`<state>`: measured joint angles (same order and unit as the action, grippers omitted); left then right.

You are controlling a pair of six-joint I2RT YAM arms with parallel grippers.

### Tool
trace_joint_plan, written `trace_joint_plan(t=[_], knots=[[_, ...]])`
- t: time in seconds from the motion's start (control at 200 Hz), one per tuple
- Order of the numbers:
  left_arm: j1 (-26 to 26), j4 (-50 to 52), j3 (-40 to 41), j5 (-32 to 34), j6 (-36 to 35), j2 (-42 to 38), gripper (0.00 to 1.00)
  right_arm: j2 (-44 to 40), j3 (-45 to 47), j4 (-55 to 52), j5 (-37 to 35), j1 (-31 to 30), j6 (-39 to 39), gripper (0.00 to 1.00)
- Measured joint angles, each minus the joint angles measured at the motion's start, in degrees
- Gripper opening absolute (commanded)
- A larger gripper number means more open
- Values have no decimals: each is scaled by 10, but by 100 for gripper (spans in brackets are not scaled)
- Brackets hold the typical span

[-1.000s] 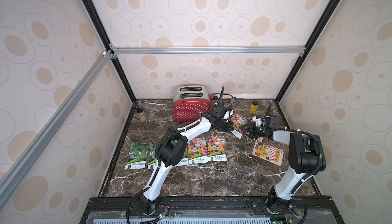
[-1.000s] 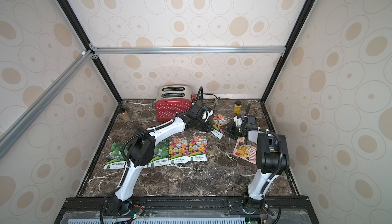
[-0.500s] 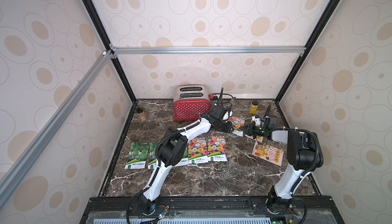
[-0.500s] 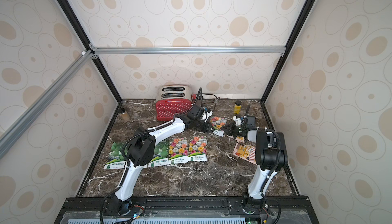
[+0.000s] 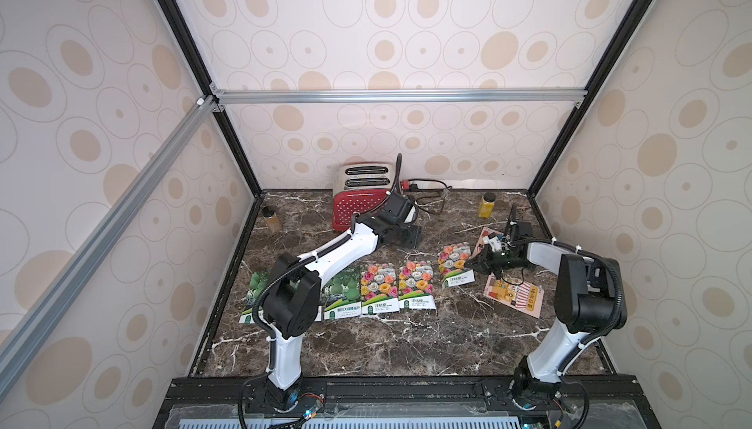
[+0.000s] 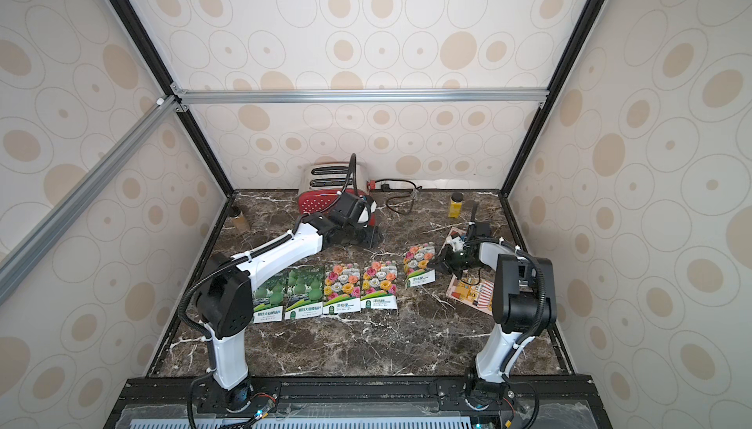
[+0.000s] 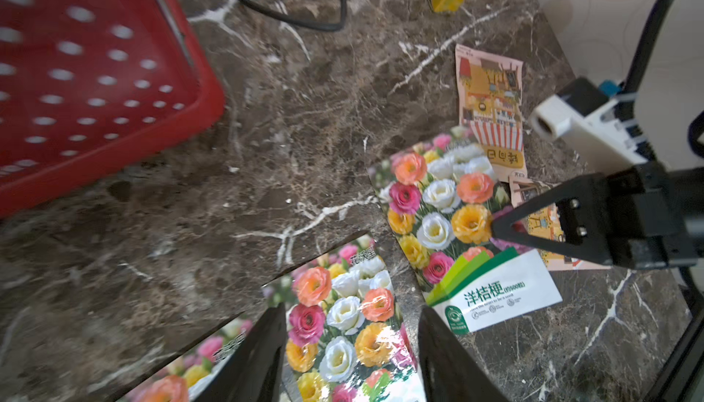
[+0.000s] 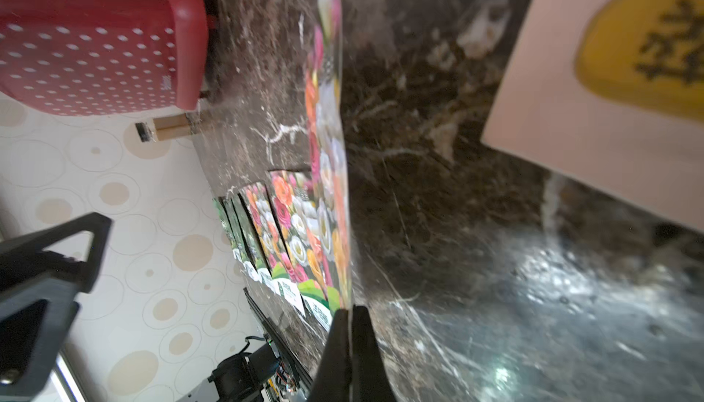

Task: Arrange the seed packets in a row
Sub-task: Place the seed packet at the center of the board.

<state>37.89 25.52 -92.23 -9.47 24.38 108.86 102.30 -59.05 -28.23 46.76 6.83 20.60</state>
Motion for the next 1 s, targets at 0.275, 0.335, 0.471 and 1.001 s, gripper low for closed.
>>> trace_joint_plan(t=[0.275,0.335,0.471,1.001], knots=[[-8,-8,33,9,-4,-15,55,-1,16,-58,-75,-15,-36,0],[-8,-10,34,9,-4,-15,55,-1,19,-59,-84,-25,-36,0],[-8,-12,35,9,-4,-15,56,7,23,-54,-103,-45,-36,0],[-8,-15,37,3,-4,-15,55,16,19,-50,-121,-54,-36,0]])
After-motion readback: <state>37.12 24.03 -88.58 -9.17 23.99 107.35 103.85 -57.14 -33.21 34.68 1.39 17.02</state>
